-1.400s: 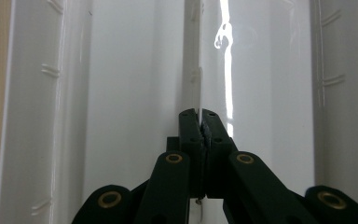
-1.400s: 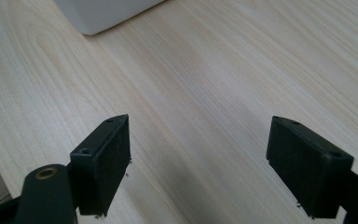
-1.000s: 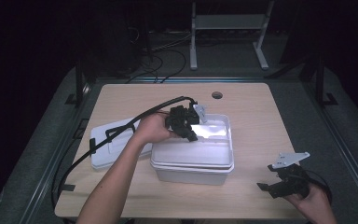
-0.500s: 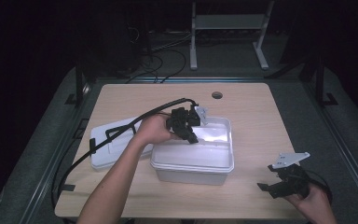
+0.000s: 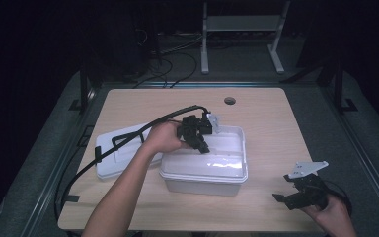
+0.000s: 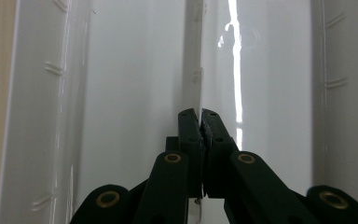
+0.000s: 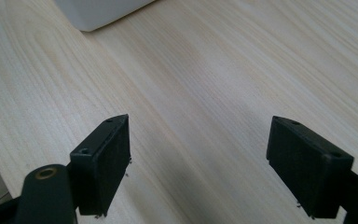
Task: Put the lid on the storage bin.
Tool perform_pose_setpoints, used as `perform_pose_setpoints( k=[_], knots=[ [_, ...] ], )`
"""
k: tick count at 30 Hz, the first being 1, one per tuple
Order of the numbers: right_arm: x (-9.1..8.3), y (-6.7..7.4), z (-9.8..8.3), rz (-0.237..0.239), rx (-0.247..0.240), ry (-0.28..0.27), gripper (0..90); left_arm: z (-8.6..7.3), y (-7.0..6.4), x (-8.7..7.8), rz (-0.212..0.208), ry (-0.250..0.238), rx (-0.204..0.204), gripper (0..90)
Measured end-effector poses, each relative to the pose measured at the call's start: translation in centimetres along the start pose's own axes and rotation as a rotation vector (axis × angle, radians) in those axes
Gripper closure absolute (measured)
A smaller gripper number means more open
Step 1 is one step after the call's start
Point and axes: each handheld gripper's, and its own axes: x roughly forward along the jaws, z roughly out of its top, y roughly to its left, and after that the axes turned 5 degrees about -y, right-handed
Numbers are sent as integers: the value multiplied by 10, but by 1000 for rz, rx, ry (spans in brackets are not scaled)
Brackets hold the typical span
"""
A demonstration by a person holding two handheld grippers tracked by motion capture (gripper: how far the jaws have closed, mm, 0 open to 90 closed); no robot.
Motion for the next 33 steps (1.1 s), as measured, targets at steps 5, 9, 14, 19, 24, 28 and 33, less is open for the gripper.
perform_pose_setpoints(
  k=[5,9,14,19,24,28,33],
  knots=[
    [0,0,0,0,-1,0,210,0,0,1,-2,4,-1,879],
    [0,0,0,0,-3,1,210,-3,1,0,-3,8,-2,810],
    [1,0,0,1,0,2,210,-8,-2,-14,17,-41,-9,724],
    [2,0,0,-2,0,6,210,-16,-7,-37,58,-67,-12,677],
    [2,1,1,-2,3,6,209,-32,-8,-59,91,-91,-28,662],
    [3,1,1,-3,4,10,208,-48,-8,-74,118,-109,-50,661],
    [4,1,1,-2,2,16,208,-68,-8,-87,148,-117,-83,660]
  ],
)
